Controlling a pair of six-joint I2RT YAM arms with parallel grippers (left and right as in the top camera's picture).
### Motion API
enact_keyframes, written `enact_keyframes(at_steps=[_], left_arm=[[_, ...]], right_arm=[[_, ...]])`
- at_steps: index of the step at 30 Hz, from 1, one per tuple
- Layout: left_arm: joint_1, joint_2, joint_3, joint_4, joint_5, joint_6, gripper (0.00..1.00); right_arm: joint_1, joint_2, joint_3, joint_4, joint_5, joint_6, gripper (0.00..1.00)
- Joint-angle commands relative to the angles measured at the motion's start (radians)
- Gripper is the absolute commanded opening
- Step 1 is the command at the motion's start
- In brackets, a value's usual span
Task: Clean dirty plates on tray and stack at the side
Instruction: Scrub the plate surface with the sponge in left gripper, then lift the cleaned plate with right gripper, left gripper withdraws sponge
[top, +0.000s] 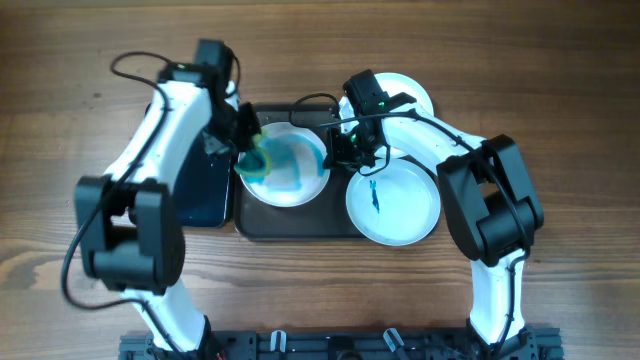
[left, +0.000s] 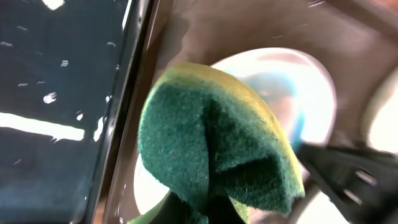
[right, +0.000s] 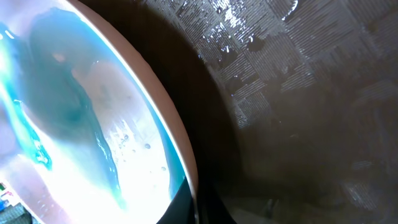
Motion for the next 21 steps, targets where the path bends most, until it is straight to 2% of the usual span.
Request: enact_keyframes(at_steps=[1,5,10,16,21], left_arm=[[0.071,-0.138,0.077,-0.058,0.056,0.071,0.04],[0.163,-0.182,0.077,-0.088,-0.003,0.086,0.04],[0.284,-0.18,0.068,-0.116,-0.098,0.087,0.04],[0.328,-0.179,0.068,-0.116,-0.121,0.086,0.04],[0.328,-0.178,0.068,-0.116,-0.121,0.086,0.04]], right_arm=[[-0.004,0.009,-0.015,0.0,0.007,0.007,0.04],[-0.004,-0.011,-0.013,0.0,0.025,0.008,0.04],[0.026,-0.144,-0.012,-0.023,0.198,-0.004,0.04],[0.115,-0.327,-0.012,-0.082,0.523,-0.024,0.04],[0.225,-0.401,-0.012,-0.109,0.832,-0.056,0.04]])
